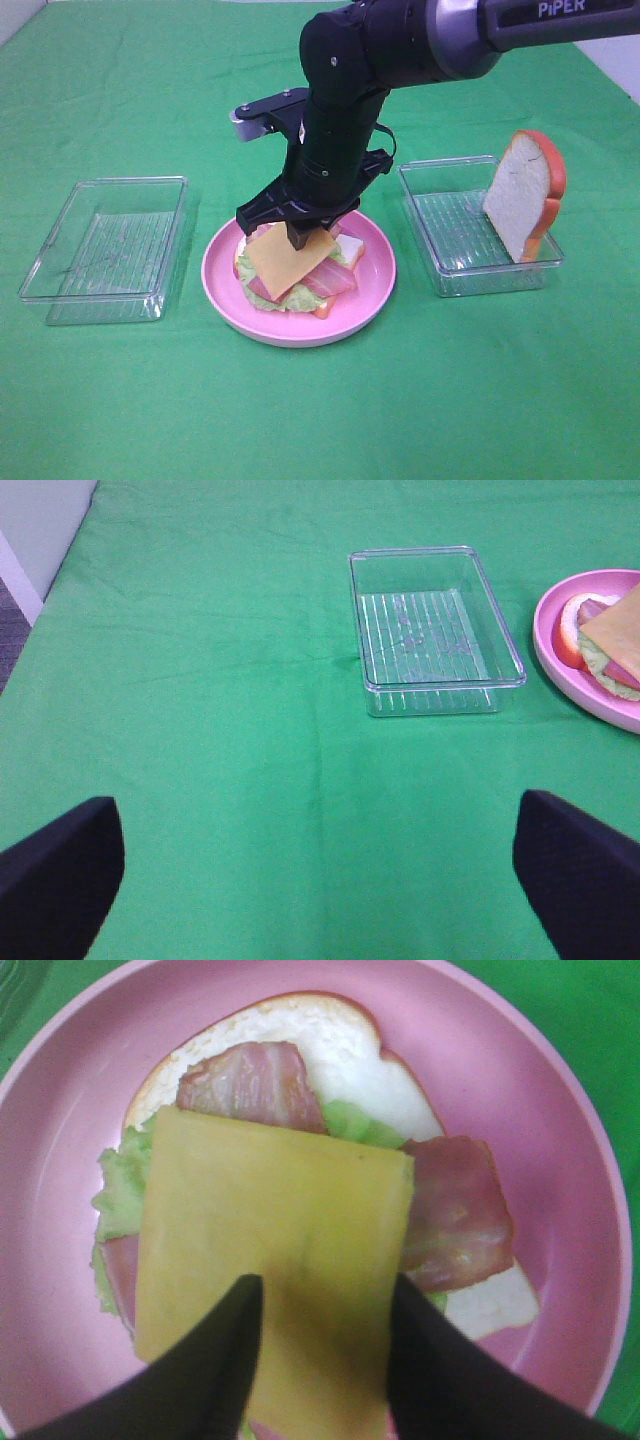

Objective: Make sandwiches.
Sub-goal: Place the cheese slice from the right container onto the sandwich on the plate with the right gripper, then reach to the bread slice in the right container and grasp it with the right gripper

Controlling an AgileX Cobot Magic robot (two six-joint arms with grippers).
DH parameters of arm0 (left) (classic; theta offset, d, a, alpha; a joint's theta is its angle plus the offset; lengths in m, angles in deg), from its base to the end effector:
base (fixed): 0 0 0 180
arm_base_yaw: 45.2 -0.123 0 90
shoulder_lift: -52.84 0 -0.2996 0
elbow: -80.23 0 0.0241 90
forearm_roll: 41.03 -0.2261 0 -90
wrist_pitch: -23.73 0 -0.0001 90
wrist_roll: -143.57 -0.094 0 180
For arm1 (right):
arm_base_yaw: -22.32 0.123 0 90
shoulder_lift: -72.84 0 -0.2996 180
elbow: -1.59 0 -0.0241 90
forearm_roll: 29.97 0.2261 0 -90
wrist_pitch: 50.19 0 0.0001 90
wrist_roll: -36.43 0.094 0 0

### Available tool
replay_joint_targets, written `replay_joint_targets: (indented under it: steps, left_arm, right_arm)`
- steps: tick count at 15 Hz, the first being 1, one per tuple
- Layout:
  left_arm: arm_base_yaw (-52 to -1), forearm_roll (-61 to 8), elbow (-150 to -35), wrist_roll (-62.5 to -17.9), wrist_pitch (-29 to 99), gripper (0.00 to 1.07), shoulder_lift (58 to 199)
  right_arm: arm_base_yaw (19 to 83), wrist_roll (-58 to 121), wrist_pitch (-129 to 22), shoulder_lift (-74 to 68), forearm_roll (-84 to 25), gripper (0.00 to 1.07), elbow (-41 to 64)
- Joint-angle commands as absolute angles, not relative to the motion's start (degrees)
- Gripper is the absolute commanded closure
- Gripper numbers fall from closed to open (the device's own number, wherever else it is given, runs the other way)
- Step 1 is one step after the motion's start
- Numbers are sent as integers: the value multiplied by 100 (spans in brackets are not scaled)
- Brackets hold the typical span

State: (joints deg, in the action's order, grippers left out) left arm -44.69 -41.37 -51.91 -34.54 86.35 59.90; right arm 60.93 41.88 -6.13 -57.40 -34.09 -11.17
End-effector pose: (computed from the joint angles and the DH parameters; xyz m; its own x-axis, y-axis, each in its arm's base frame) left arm -0.0428 0.0009 0.2659 -0.4623 -0.0261 -0.8864 -0.0098 0.9997 -0.0244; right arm 0.3428 0.2678 0.1797 -0.7667 -0.5568 -0.3196 -0.5781 0.8153 -0.0335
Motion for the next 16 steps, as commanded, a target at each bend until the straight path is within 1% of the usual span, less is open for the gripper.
replay_joint_targets:
  steps: [1, 2, 5, 8, 11, 12, 13, 16]
  left_arm:
    - [-4480, -4103, -5185, -3471, 8544, 6, 5870]
    - [-4480, -4103, -5185, -3471, 8544, 6, 5870]
    - [-4480, -4103, -5185, -3471, 8544, 6, 5870]
    - [-4480, -4103, -5185, -3471, 8544, 6, 5870]
    - [-4480, -4103, -5185, -3471, 8544, 6, 5870]
    - [-4480, -4103, -5185, -3471, 8544, 6, 5870]
    - [-4480, -4103, -5185, -3471, 8544, 6, 5870]
    - [-4480, -4103, -5185, -3471, 8544, 6, 5870]
  right_arm:
    - [6093, 4234, -608, -5735, -3478, 25, -1134]
    - [6093, 4211, -585, -5735, -3558, 19, -1134]
    - [6093, 4268, 63, -5735, -3999, 19, -1466]
    - [6088, 4486, 1398, -5735, -4819, 19, -2520]
    - [5996, 4474, 2154, -5735, -5626, 19, -3592]
    - [5732, 4411, 2412, -5735, -5569, 19, -3941]
    - [5452, 4406, 2584, -5735, -5472, 19, -4062]
    - [4478, 4130, 2612, -5654, -4664, 19, -4073]
